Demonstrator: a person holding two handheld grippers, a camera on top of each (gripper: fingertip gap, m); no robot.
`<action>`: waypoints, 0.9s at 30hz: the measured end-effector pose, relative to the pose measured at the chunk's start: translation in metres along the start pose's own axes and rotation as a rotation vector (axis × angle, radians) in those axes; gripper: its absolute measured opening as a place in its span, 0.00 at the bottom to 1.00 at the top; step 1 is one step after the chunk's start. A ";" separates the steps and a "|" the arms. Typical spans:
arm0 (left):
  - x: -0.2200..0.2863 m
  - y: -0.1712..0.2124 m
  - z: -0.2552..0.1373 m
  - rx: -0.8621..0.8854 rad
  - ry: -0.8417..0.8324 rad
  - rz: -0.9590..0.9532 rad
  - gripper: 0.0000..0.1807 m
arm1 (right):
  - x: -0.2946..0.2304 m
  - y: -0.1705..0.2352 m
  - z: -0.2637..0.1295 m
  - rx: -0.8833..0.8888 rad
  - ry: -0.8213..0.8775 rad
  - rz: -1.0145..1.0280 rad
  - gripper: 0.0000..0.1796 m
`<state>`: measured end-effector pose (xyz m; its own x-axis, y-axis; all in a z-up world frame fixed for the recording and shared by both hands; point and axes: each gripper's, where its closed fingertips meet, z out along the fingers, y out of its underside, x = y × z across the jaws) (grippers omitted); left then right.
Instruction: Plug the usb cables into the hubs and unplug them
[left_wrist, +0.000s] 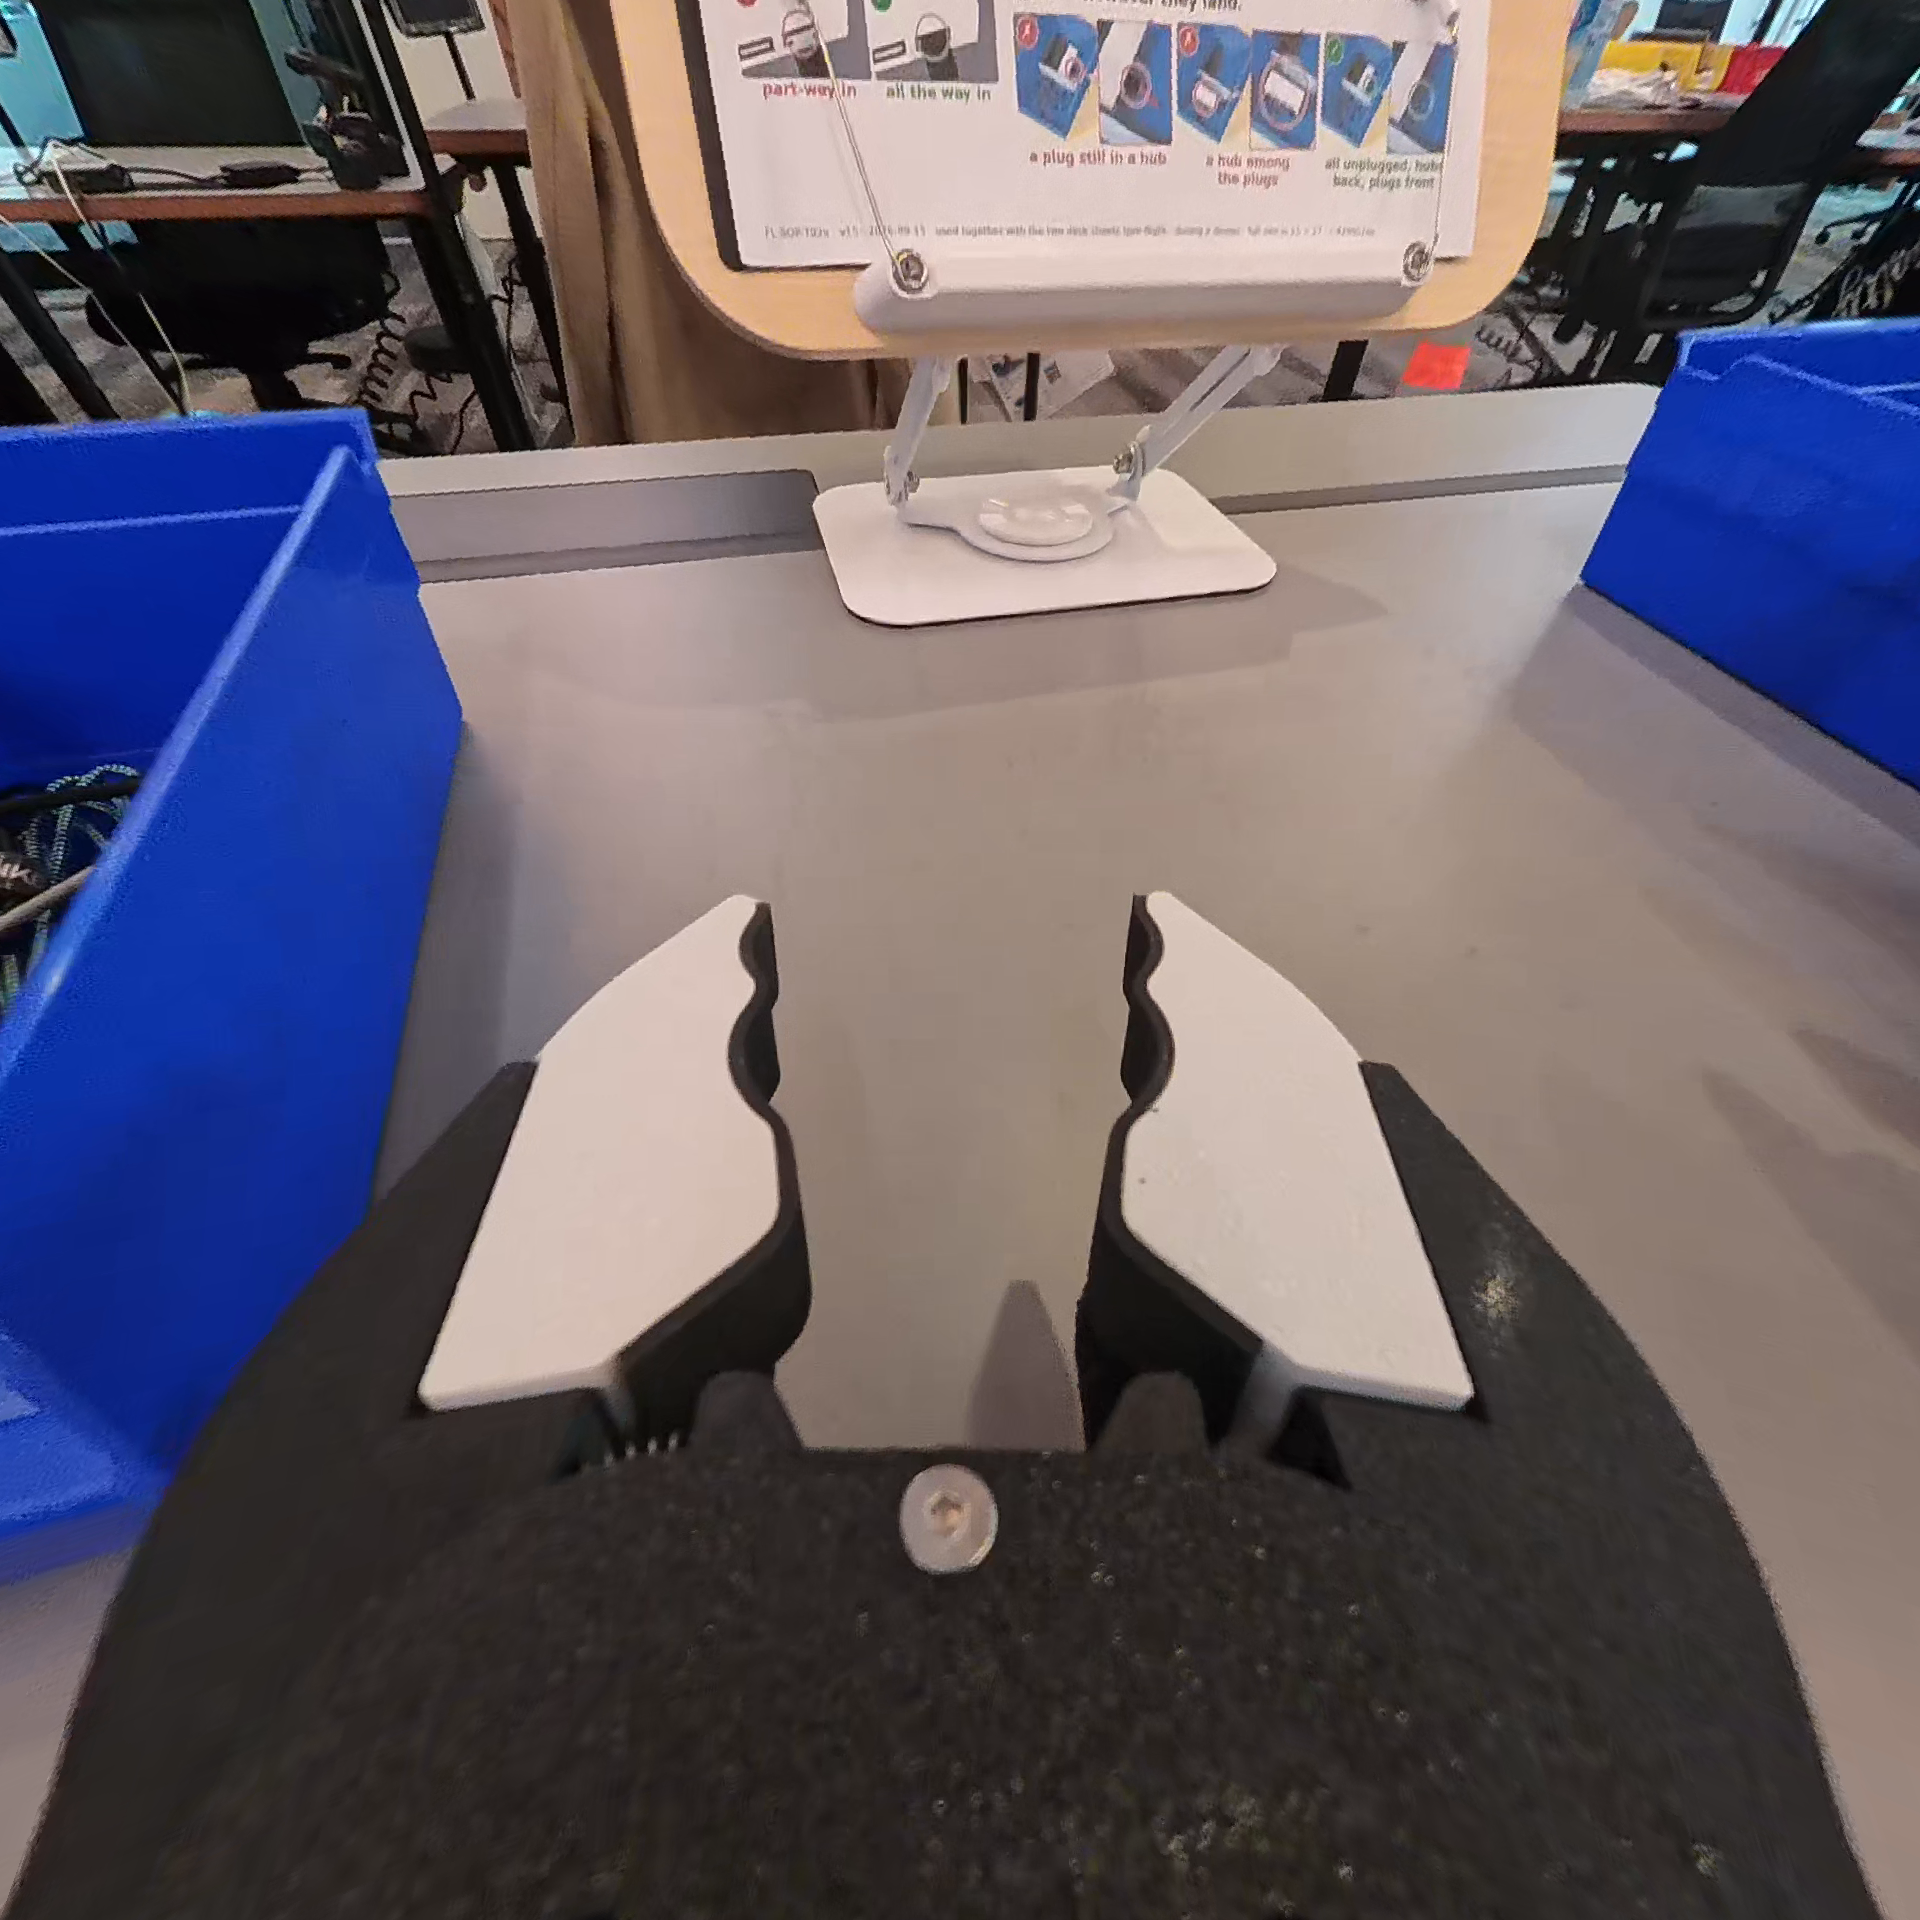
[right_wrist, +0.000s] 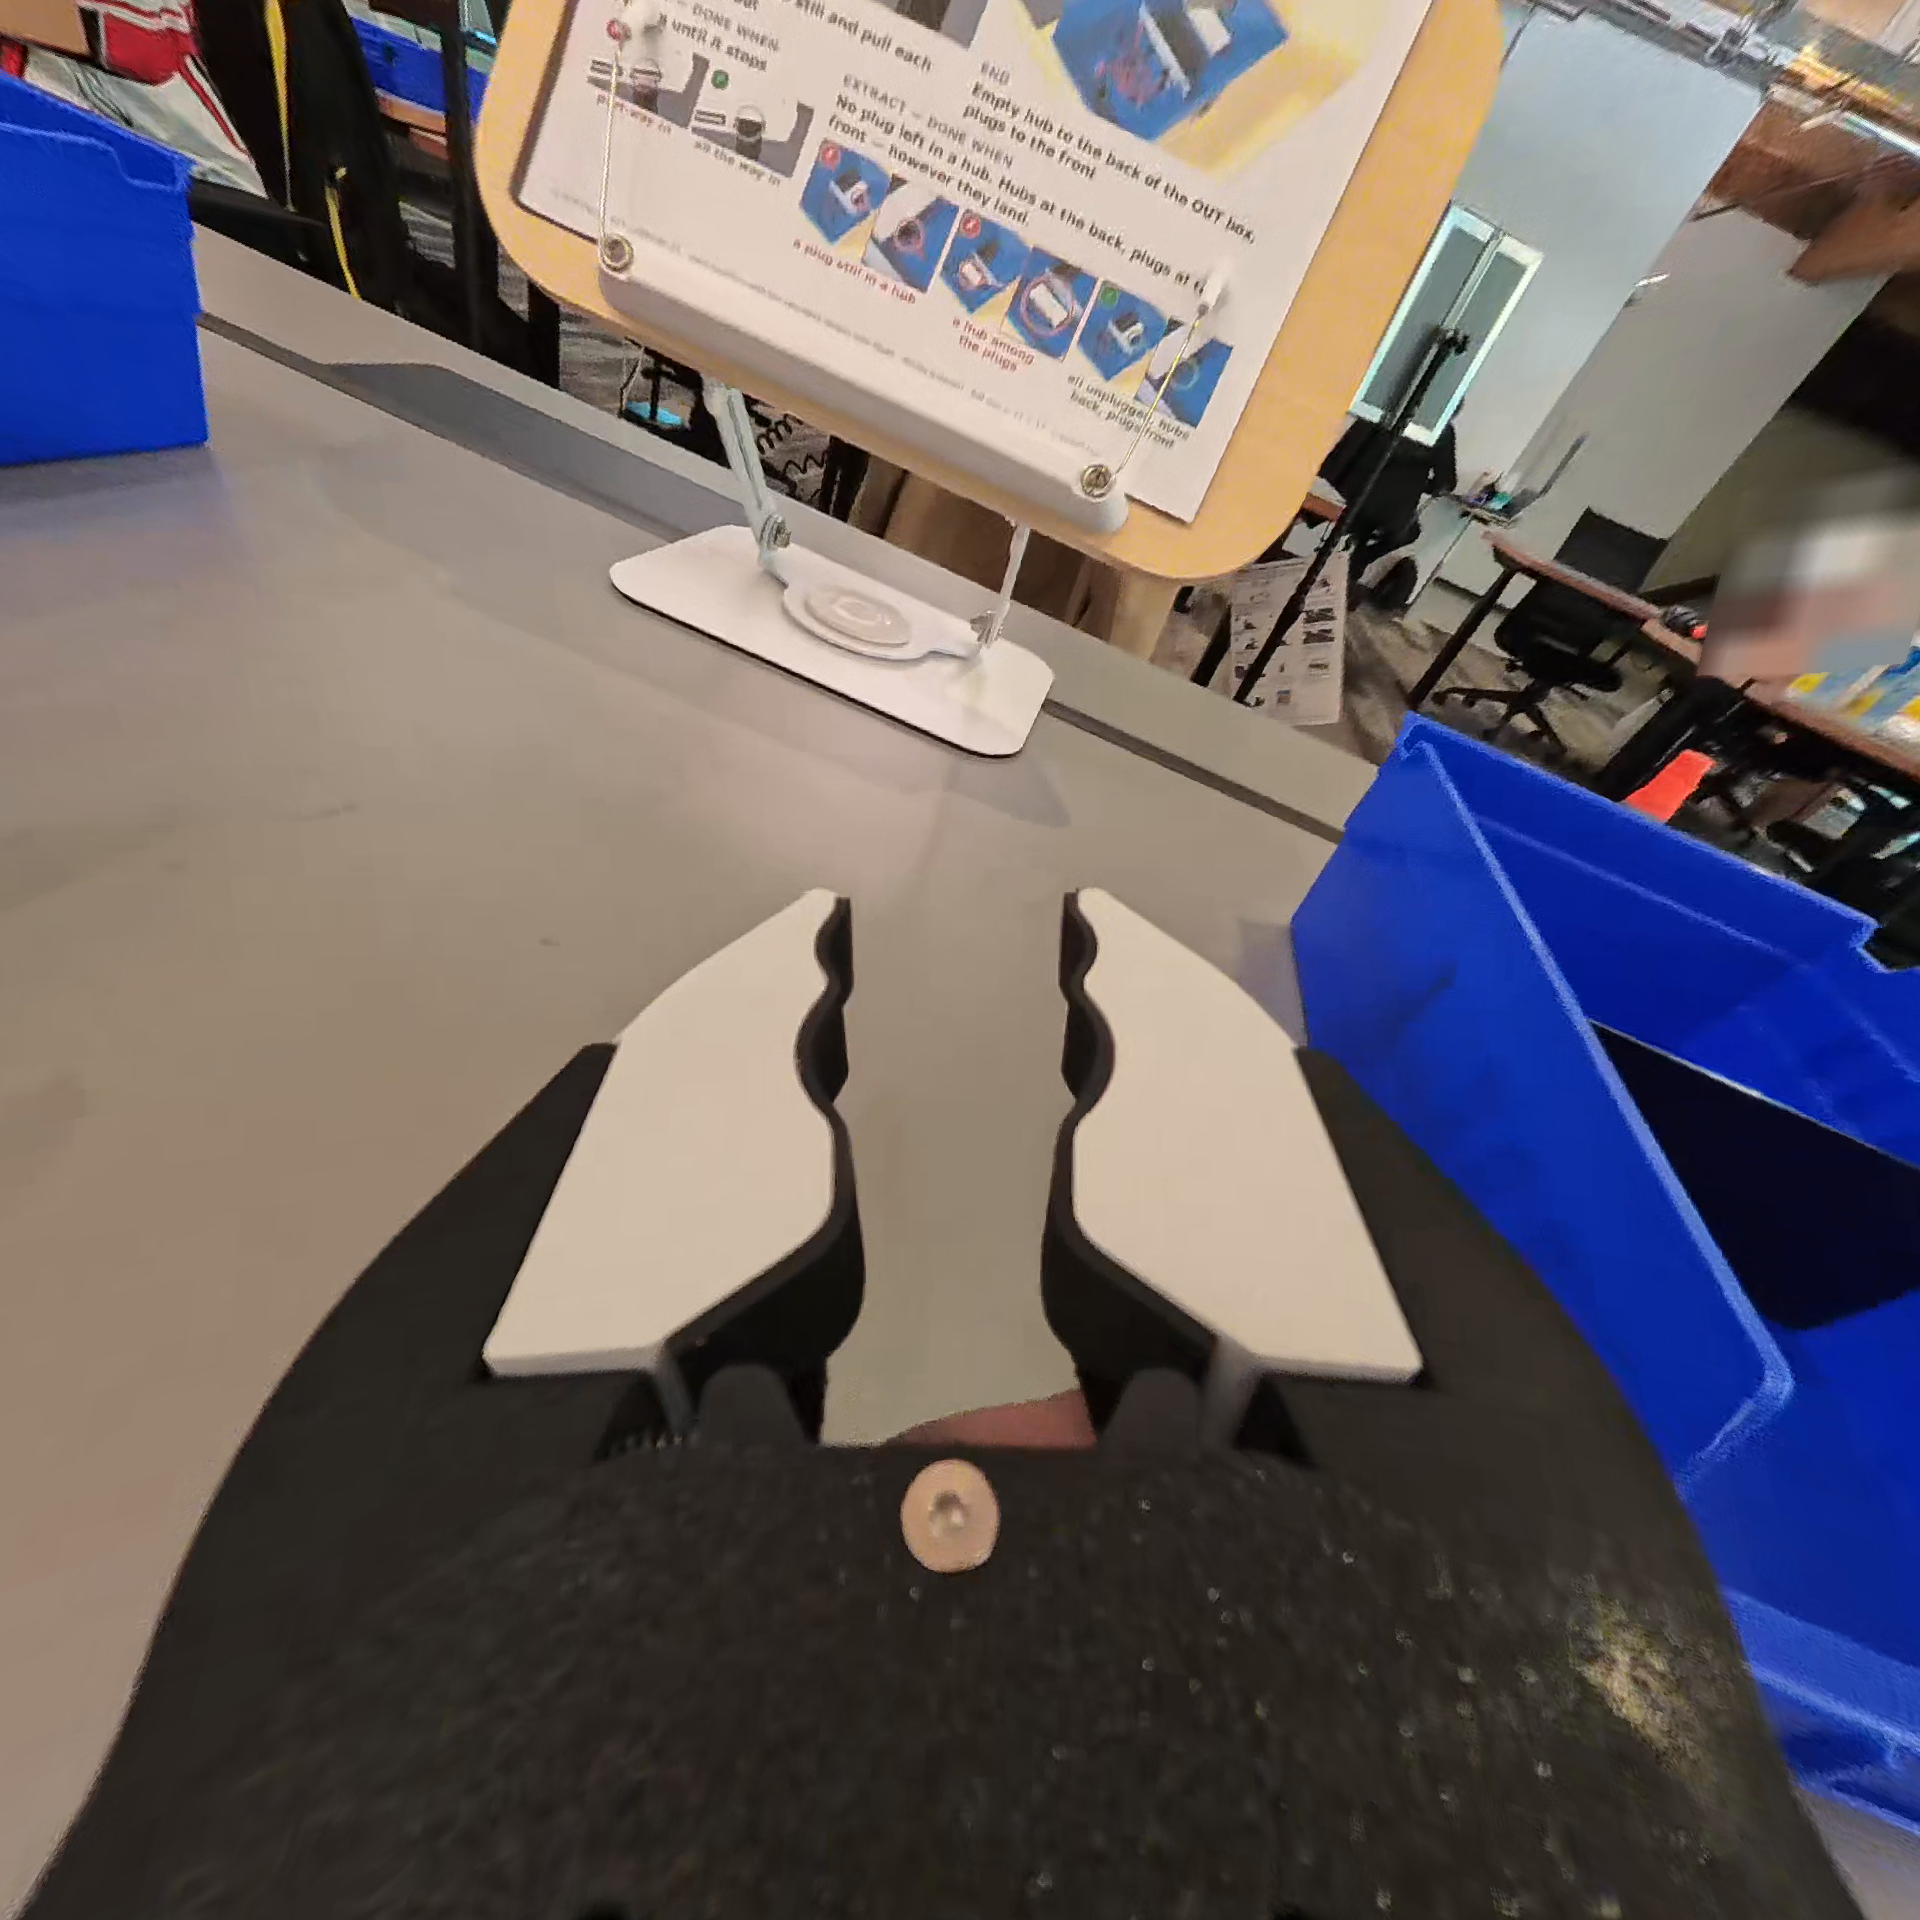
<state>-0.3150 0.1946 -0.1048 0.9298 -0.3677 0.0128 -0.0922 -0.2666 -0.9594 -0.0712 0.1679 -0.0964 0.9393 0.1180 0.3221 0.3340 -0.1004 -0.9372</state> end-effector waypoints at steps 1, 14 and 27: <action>0.001 0.002 0.001 -0.005 0.000 0.004 0.36 | 0.000 0.001 -0.001 0.001 -0.008 0.019 0.21; 0.003 0.013 0.004 -0.059 0.025 -0.038 0.40 | 0.008 0.010 0.004 -0.028 -0.117 0.232 0.25; 0.017 0.014 -0.003 -0.119 0.085 0.001 0.39 | 0.006 0.010 0.004 -0.029 -0.131 0.221 0.28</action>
<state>-0.3018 0.1823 -0.1172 0.8965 -0.4411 0.0409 -0.1394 -0.3685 -0.9191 -0.0630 0.1717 -0.1044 0.9723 0.2164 0.0882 0.1256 -0.1660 -0.9781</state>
